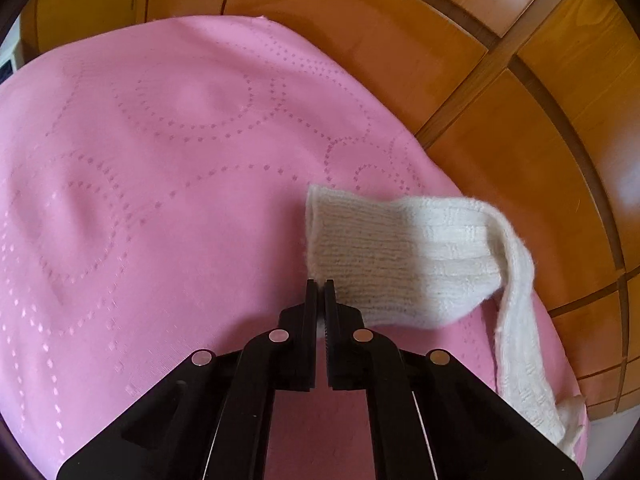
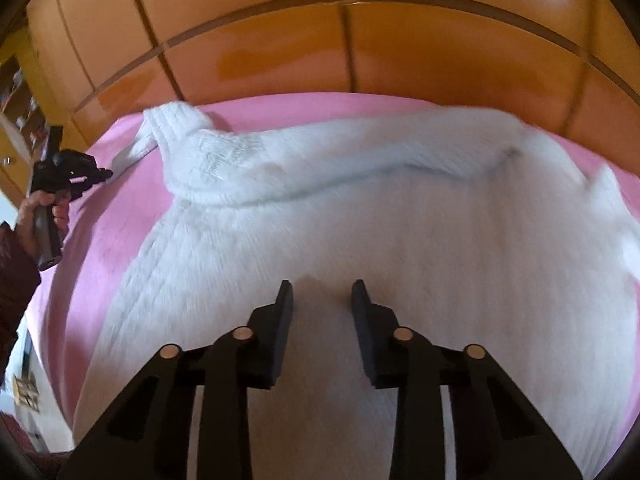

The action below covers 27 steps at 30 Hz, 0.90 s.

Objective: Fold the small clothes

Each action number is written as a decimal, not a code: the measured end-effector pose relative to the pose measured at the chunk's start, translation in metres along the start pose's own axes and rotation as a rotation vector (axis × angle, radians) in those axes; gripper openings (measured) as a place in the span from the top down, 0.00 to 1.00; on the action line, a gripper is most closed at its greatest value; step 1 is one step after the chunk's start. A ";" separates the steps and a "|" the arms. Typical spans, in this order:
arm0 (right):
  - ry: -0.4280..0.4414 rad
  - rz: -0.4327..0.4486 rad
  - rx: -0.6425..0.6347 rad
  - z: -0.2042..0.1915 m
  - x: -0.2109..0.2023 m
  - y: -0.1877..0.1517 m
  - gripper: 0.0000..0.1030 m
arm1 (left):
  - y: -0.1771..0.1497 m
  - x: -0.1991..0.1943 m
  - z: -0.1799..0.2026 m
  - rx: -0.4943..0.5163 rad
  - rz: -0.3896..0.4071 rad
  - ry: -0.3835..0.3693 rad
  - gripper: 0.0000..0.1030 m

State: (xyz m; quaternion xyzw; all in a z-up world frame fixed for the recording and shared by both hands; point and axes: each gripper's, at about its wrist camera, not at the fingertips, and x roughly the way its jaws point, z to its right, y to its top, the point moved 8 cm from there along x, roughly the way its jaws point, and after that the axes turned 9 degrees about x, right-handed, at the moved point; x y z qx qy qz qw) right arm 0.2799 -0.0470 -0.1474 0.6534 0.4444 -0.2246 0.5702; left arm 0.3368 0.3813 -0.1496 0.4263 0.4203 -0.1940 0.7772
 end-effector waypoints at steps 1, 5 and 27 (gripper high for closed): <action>0.005 -0.008 -0.022 -0.007 0.010 0.006 0.74 | 0.002 -0.008 0.001 0.014 0.021 -0.009 0.98; 0.026 -0.047 -0.088 -0.028 0.046 0.024 0.74 | 0.014 -0.060 -0.008 0.054 0.106 -0.049 0.99; -0.011 0.068 0.045 -0.019 0.046 0.088 0.54 | -0.012 -0.092 -0.158 -0.052 0.058 0.334 0.99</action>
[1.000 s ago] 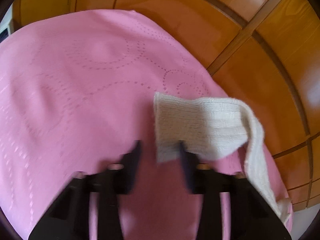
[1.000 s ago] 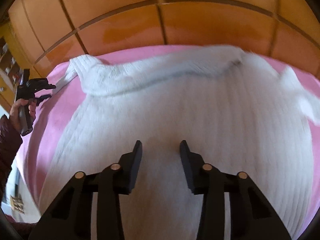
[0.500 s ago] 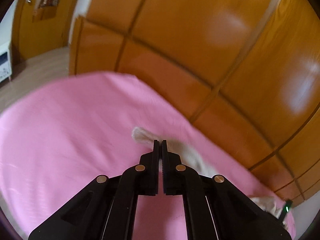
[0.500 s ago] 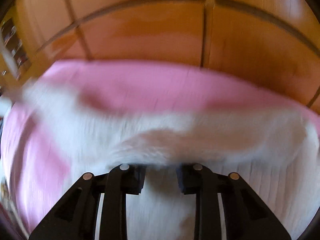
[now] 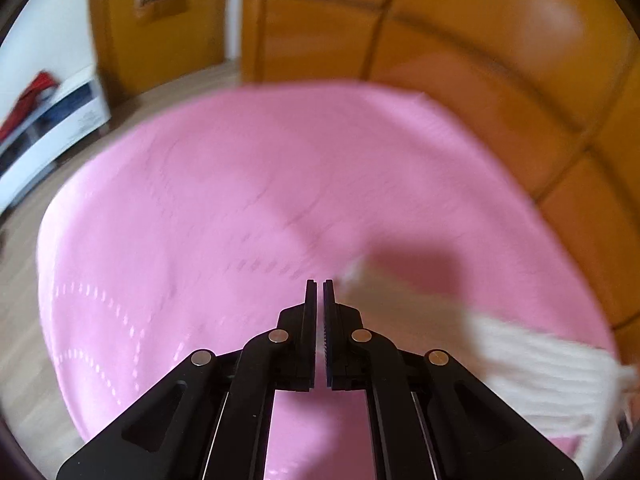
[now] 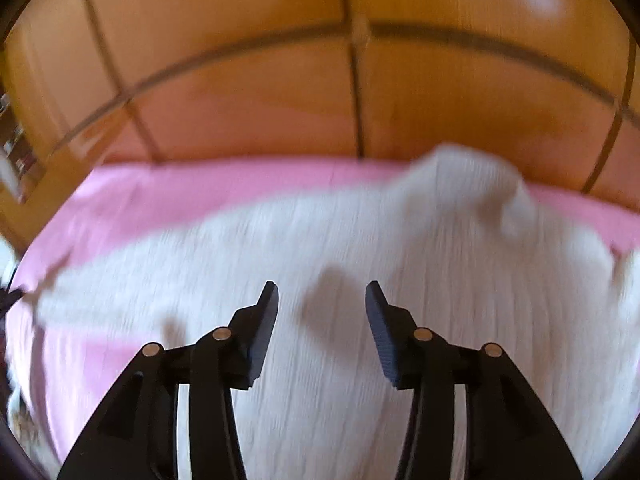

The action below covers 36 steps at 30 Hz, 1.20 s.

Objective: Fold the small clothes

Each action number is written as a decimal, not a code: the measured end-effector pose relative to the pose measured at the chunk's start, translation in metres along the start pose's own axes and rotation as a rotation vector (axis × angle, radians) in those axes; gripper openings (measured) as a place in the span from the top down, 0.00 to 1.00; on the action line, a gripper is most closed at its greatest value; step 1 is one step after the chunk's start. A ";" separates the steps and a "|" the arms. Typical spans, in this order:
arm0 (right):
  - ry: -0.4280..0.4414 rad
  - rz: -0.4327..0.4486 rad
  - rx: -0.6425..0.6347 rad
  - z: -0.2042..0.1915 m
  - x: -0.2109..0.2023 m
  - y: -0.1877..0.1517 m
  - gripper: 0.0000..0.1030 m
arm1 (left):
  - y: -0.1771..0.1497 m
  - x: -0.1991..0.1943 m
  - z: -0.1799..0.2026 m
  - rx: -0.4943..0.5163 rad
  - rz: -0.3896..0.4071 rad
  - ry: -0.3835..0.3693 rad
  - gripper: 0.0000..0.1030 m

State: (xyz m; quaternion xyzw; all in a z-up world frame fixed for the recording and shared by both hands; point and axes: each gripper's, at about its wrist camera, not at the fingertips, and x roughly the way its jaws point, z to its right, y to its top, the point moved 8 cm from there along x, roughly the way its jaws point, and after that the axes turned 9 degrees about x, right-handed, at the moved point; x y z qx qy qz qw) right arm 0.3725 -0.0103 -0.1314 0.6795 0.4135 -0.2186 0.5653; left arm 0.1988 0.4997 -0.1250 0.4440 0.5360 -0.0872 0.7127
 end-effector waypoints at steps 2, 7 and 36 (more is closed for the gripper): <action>0.022 -0.038 -0.018 0.000 -0.014 -0.033 0.47 | -0.014 0.006 -0.003 -0.040 -0.047 0.009 0.99; -0.003 -0.059 0.027 0.026 -0.047 -0.087 0.38 | -0.047 -0.042 0.038 -0.007 0.013 -0.168 0.39; -0.073 0.033 0.398 0.208 -0.244 -0.202 0.95 | -0.302 -0.175 0.210 0.541 -0.203 -0.853 0.93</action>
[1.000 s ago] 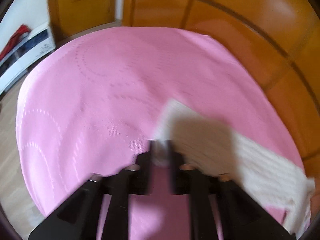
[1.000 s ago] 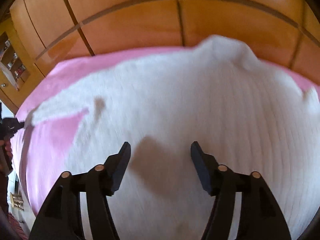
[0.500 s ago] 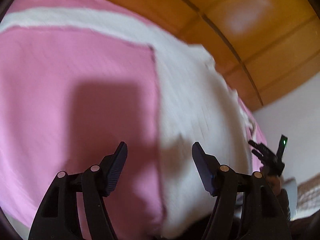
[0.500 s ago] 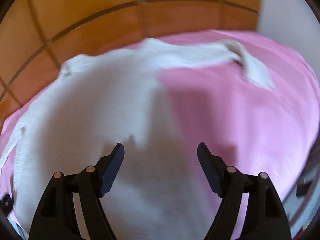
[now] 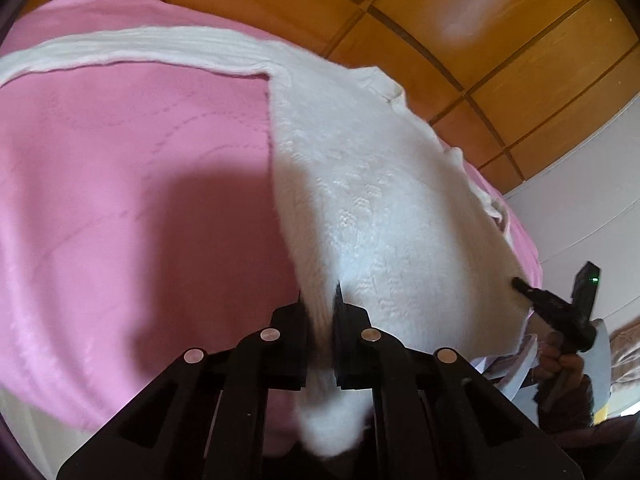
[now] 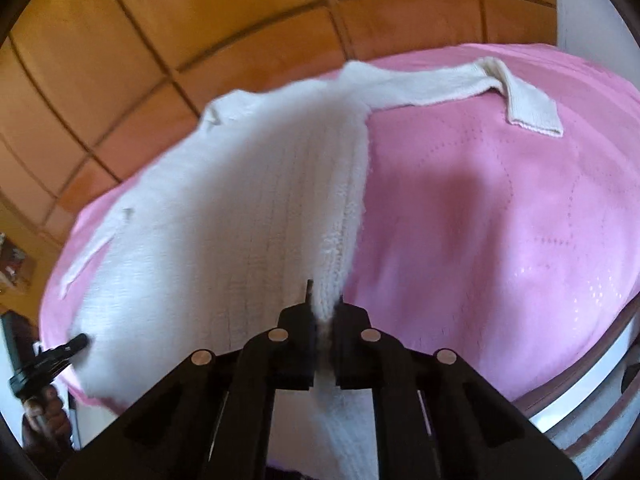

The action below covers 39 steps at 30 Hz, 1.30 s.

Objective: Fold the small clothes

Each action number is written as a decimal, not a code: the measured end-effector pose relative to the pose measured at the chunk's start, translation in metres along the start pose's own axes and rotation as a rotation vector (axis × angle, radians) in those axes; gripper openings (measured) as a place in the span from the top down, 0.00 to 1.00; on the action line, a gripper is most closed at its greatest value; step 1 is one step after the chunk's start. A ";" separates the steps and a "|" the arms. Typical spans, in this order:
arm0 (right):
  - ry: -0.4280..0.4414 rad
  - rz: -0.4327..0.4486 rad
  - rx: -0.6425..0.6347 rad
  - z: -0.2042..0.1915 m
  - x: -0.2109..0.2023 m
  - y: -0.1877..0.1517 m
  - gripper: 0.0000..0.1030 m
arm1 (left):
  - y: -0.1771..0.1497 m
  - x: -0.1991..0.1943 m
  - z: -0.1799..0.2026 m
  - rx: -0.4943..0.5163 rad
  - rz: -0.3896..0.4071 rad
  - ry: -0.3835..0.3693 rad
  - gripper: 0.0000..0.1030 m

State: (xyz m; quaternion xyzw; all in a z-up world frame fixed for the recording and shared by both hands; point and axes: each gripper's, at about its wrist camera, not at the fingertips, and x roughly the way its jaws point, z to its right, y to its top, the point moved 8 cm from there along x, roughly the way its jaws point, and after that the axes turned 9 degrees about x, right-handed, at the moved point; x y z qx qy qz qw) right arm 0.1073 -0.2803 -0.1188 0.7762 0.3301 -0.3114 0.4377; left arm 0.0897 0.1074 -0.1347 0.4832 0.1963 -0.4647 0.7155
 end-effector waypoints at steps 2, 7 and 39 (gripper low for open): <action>-0.031 -0.031 -0.025 0.004 0.006 -0.012 0.95 | -0.013 0.005 -0.004 -0.022 -0.032 0.011 0.93; -0.073 -0.091 0.027 0.027 0.027 -0.027 0.94 | -0.009 0.024 -0.010 -0.028 -0.070 0.060 0.89; -0.777 0.411 0.158 0.231 -0.023 0.285 0.94 | 0.091 0.121 0.055 0.243 -0.011 0.225 0.37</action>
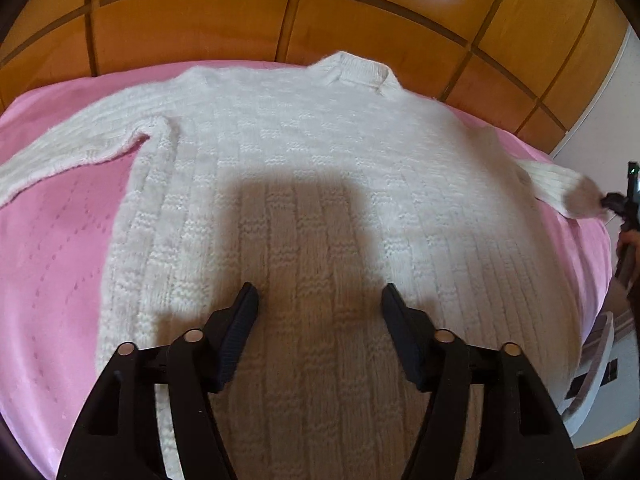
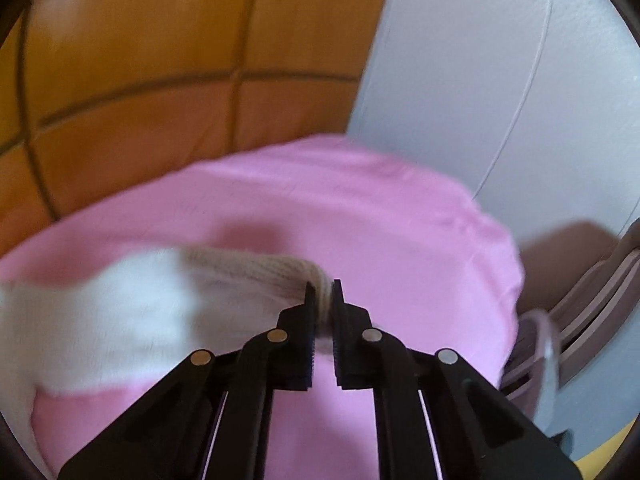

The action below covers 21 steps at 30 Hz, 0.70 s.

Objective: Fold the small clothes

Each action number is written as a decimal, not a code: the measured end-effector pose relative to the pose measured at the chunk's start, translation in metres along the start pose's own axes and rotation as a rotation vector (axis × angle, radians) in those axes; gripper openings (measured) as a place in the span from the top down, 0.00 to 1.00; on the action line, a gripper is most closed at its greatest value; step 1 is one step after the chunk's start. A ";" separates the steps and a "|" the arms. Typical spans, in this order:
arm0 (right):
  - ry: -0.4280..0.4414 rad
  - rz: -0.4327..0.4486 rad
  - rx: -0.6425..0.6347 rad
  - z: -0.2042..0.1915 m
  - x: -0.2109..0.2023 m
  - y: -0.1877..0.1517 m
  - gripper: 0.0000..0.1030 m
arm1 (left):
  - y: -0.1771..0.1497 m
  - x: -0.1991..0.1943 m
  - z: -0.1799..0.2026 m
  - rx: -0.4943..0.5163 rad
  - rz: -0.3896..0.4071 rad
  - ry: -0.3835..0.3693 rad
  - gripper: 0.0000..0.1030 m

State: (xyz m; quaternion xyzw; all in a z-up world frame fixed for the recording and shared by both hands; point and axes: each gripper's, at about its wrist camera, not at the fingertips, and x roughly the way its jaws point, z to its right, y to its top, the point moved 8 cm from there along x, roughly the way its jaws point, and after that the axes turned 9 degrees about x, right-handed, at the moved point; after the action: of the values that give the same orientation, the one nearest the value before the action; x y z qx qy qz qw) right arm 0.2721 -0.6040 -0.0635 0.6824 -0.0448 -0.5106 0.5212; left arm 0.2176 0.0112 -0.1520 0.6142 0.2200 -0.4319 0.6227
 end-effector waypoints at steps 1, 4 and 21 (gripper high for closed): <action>-0.023 0.005 0.006 0.007 0.006 0.010 0.94 | 0.000 0.001 0.001 0.002 -0.002 0.005 0.36; -0.099 -0.050 0.029 0.022 0.040 0.022 0.94 | 0.000 0.002 0.003 0.009 -0.005 0.018 0.36; 0.646 -0.427 0.118 -0.085 -0.029 -0.115 0.51 | 0.001 -0.030 -0.028 -0.076 0.046 0.071 0.31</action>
State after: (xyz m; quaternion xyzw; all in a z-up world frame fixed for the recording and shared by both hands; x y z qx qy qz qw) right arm 0.2673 -0.4775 -0.1374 0.8307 0.2354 -0.3630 0.3503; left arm 0.2097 0.0458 -0.1311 0.6098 0.2440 -0.3869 0.6473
